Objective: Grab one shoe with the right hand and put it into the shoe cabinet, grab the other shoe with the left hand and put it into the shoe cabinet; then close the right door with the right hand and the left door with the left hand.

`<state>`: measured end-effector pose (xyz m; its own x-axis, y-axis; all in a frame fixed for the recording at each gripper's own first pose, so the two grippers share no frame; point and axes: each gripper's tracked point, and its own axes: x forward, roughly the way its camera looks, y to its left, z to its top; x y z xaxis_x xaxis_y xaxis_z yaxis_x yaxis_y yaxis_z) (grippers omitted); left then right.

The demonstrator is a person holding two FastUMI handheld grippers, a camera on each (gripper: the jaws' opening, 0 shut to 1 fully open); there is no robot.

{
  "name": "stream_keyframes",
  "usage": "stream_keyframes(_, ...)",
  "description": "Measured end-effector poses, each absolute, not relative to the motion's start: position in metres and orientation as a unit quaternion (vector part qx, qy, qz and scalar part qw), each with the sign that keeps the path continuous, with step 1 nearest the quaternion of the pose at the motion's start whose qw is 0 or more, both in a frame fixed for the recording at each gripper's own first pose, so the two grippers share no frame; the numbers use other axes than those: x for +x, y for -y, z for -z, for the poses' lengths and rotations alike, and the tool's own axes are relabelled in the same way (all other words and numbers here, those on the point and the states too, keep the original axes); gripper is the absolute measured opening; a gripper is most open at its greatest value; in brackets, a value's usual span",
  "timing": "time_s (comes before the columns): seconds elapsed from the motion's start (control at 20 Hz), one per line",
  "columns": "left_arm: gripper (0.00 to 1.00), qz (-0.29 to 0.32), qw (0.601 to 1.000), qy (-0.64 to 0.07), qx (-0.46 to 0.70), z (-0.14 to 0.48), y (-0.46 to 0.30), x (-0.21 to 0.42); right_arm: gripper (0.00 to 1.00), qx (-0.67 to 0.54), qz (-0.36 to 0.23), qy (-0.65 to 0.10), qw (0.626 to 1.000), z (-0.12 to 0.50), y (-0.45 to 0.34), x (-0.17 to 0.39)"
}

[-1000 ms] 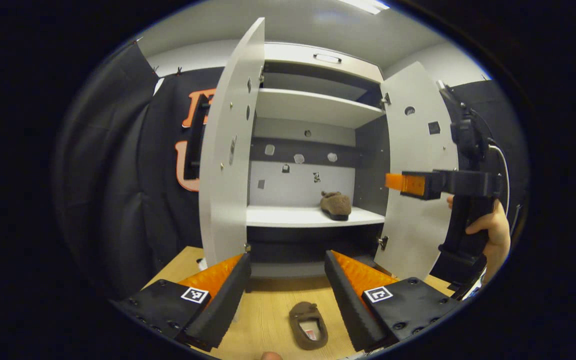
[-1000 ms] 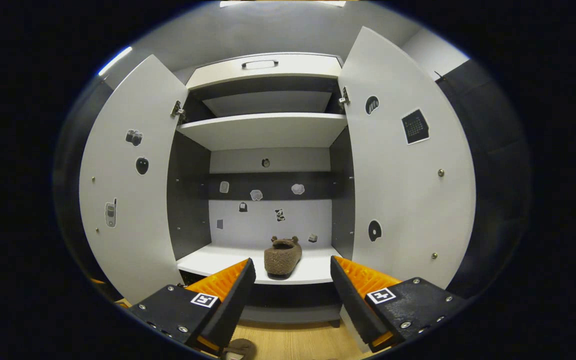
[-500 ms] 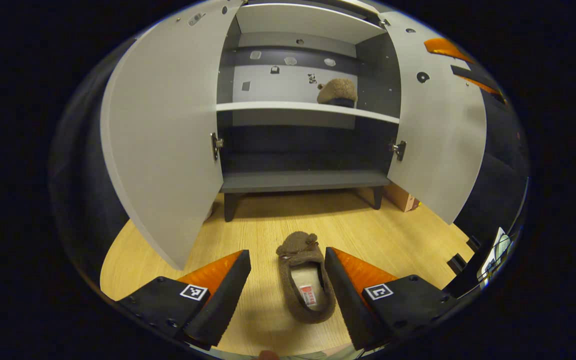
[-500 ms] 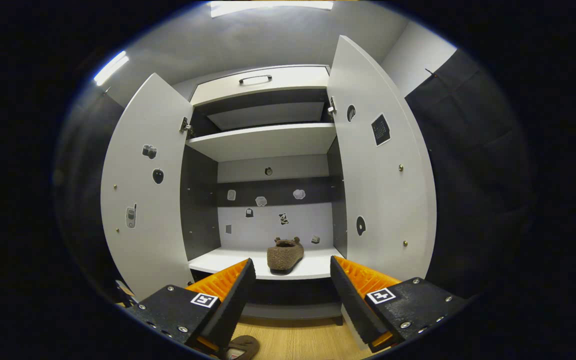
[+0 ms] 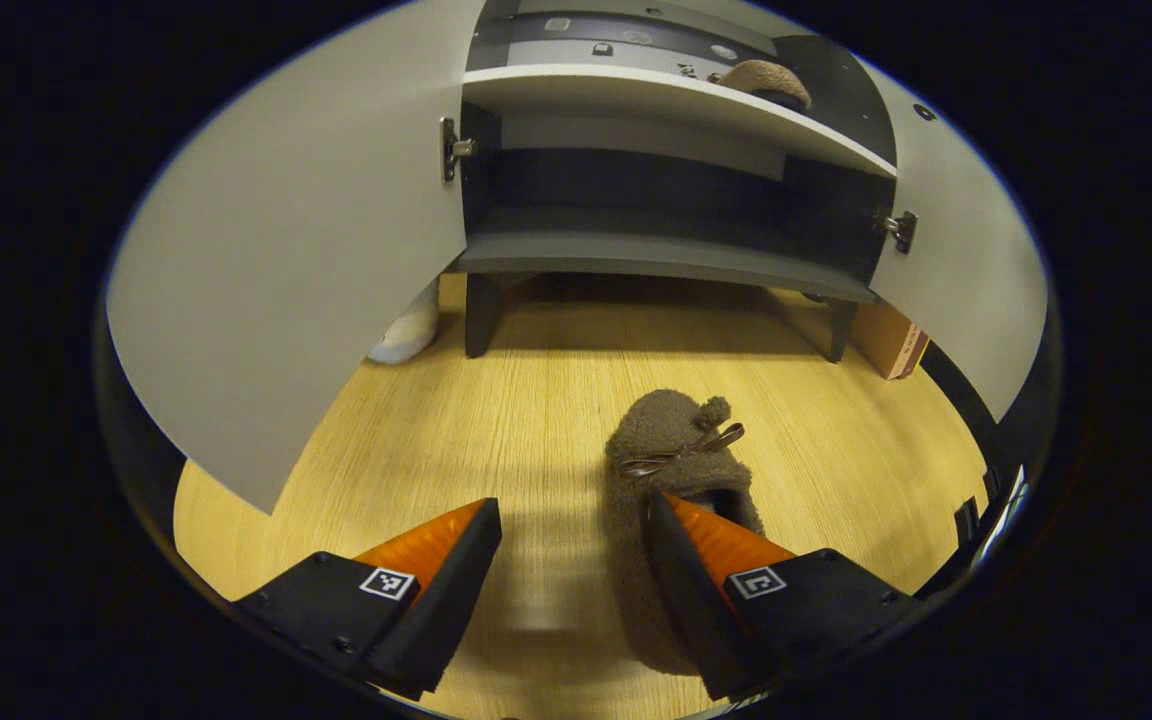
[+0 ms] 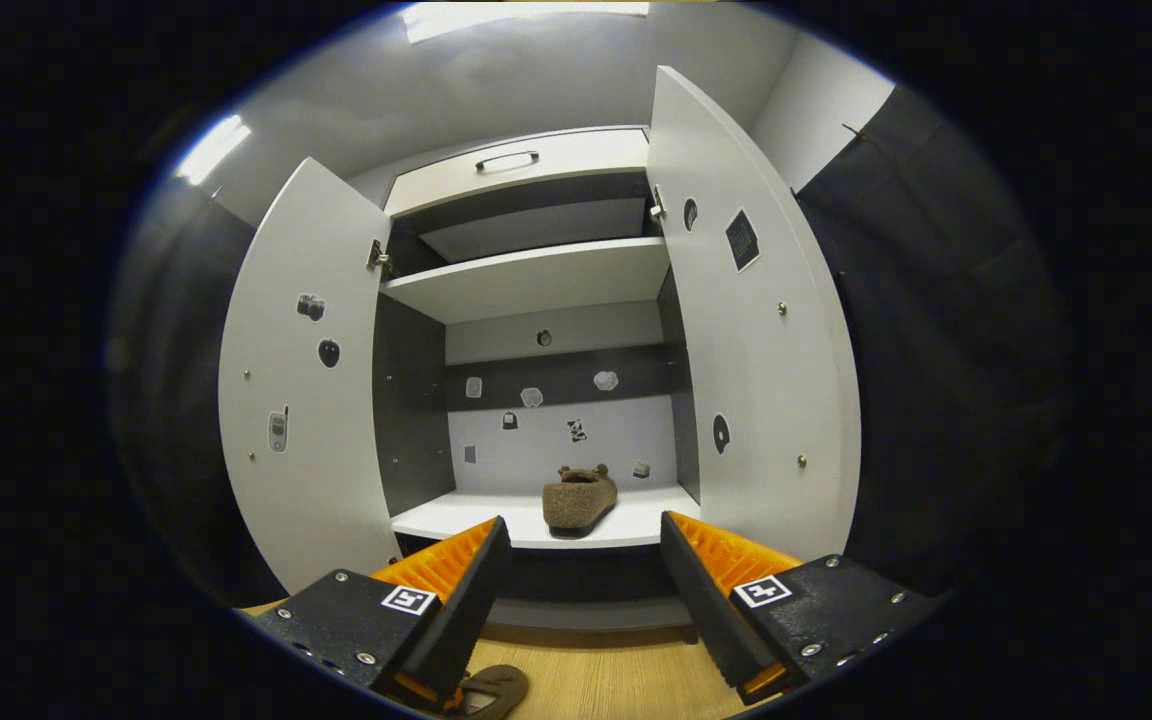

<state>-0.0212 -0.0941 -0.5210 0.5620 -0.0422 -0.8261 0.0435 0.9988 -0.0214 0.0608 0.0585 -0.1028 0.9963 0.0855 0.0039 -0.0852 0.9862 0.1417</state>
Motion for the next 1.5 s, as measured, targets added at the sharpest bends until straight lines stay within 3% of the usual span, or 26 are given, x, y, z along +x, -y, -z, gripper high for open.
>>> stream_keyframes(0.2,0.99,0.039,0.877,-0.480,0.006,0.530,0.103,-0.020,0.92,0.072,-0.044,0.022,0.996,0.092,-0.055,0.057)
stream_keyframes(0.3,0.86,0.040,0.869,-0.494,-0.008,0.538,0.111,-0.024,0.92,0.072,-0.046,0.029,0.996,0.088,-0.056,0.054)
stream_keyframes(0.35,0.85,0.043,0.863,-0.504,-0.016,0.544,0.114,-0.027,0.92,0.072,-0.047,0.030,0.996,0.088,-0.055,0.053)
stream_keyframes(0.45,0.70,0.065,0.857,-0.509,-0.036,0.548,0.127,-0.027,0.92,0.074,-0.053,0.030,0.995,0.089,-0.055,0.051)
stream_keyframes(0.5,0.51,0.077,0.857,-0.510,-0.024,0.546,0.129,-0.027,0.92,0.076,-0.057,0.027,0.995,0.089,-0.055,0.051)
stream_keyframes(0.65,0.10,0.100,0.850,-0.517,0.015,0.544,0.132,-0.029,0.92,0.081,-0.068,0.017,0.994,0.094,-0.054,0.049)
stream_keyframes(1.0,0.10,0.117,0.860,-0.497,-0.010,0.487,0.151,-0.024,0.92,0.079,-0.056,0.024,0.995,0.087,-0.041,0.039)
stream_keyframes(1.5,0.10,0.095,0.909,-0.404,-0.026,0.348,0.154,0.047,0.91,0.085,-0.043,0.031,0.995,0.081,-0.023,0.023)
